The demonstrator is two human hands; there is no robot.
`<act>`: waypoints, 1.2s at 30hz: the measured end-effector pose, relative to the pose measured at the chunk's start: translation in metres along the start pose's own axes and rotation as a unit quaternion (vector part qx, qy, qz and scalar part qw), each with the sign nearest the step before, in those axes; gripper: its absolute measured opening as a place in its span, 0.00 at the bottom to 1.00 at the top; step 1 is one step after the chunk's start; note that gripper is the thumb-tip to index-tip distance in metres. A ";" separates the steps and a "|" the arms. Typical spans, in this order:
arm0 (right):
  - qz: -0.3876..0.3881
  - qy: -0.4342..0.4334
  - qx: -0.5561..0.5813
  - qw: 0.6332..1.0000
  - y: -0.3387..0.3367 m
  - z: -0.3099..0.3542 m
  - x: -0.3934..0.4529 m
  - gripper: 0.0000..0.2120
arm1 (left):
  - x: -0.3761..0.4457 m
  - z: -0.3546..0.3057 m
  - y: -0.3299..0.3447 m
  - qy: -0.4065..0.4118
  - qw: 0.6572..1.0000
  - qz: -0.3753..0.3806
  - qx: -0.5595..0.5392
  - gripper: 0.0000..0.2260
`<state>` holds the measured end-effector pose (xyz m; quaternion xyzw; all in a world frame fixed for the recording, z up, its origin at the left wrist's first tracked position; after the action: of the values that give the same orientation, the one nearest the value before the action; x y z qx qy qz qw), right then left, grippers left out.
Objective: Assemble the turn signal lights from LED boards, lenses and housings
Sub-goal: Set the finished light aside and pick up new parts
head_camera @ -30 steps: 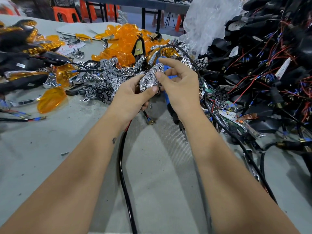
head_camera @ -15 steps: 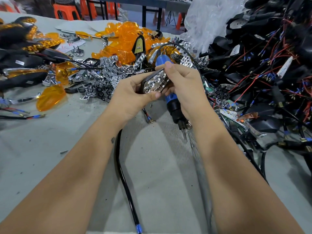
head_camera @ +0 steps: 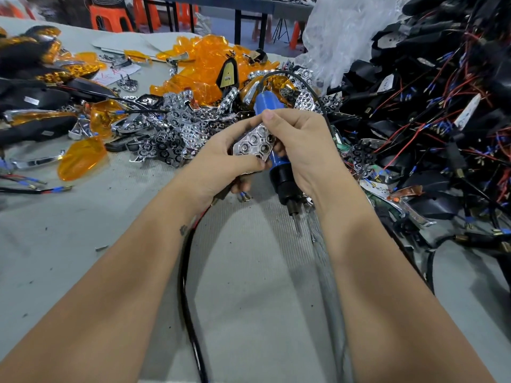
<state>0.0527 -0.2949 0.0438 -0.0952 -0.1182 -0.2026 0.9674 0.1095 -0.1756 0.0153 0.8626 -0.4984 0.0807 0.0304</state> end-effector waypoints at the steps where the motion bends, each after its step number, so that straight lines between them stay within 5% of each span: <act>1: -0.003 0.000 -0.005 1.000 0.001 0.000 -0.001 0.09 | 0.002 0.002 0.003 -0.027 0.999 0.008 -0.025 0.25; 4: 0.010 0.026 0.039 0.999 0.005 -0.003 0.000 0.17 | 0.009 0.003 0.009 -0.085 0.989 0.036 -0.120 0.14; 11: 0.026 0.047 0.106 0.993 0.009 -0.007 0.004 0.27 | 0.001 -0.001 0.000 0.008 0.994 0.009 -0.107 0.19; 18: 0.037 0.000 0.041 0.998 0.010 -0.004 0.002 0.15 | -0.003 -0.003 -0.003 0.010 0.999 -0.041 -0.028 0.13; 23: 0.017 -0.020 0.016 1.000 0.006 -0.001 -0.001 0.13 | -0.003 -0.005 -0.001 0.010 0.999 -0.037 0.026 0.19; 36: 0.054 -0.034 0.012 0.998 0.012 0.003 -0.003 0.09 | 0.000 0.000 -0.005 0.020 1.000 -0.022 0.008 0.16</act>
<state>0.0541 -0.2822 0.0446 -0.0966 -0.1480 -0.1454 0.9735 0.1143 -0.1733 0.0151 0.8718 -0.4780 0.1015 0.0358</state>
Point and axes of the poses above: each hand's wrist, its own x-axis towards the middle knuckle, its own y-axis out of the palm, z = x × y, the point moved 6 cm from there along x, towards the middle knuckle, and after that the axes turned 8 degrees about z, right-handed, at the moved point
